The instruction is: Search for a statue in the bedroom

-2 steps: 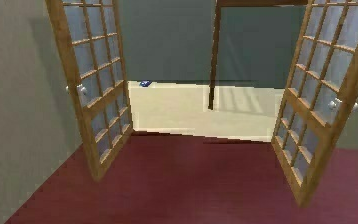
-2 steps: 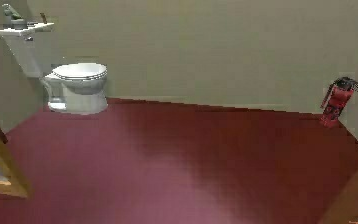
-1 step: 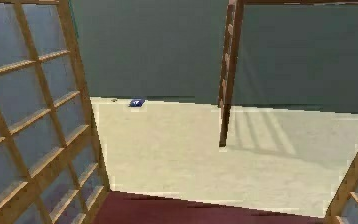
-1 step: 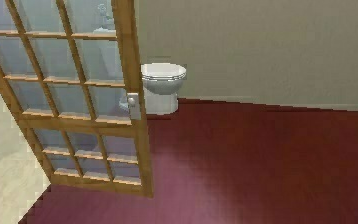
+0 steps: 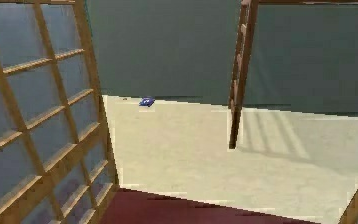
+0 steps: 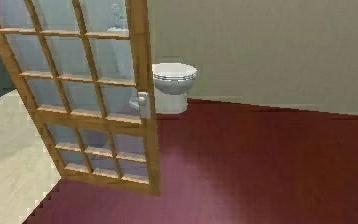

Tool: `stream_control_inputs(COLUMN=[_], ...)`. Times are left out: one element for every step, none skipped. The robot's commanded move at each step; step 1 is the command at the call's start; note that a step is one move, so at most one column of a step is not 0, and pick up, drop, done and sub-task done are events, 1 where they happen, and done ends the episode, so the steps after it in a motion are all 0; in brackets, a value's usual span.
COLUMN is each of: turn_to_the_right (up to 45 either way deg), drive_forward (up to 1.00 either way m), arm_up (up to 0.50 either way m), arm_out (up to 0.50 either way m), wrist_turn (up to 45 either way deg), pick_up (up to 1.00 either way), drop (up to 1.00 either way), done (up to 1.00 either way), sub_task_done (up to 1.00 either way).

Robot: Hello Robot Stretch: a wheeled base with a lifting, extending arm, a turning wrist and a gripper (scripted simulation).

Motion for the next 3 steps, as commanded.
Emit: stream_control_inputs(turn_to_the_right=[0.0,0.0,-30.0], drive_forward=[1.00,0.65,0.00], arm_up=[0.00,0.00,0.00], arm_out=[0.00,0.00,0.00], wrist_turn=[0.0,0.0,0.0], pick_up=[0.00,0.00,0.00], drop=[0.00,0.00,0.00], done=[0.00,0.00,0.00], sub_task_done=[0.00,0.00,0.00])
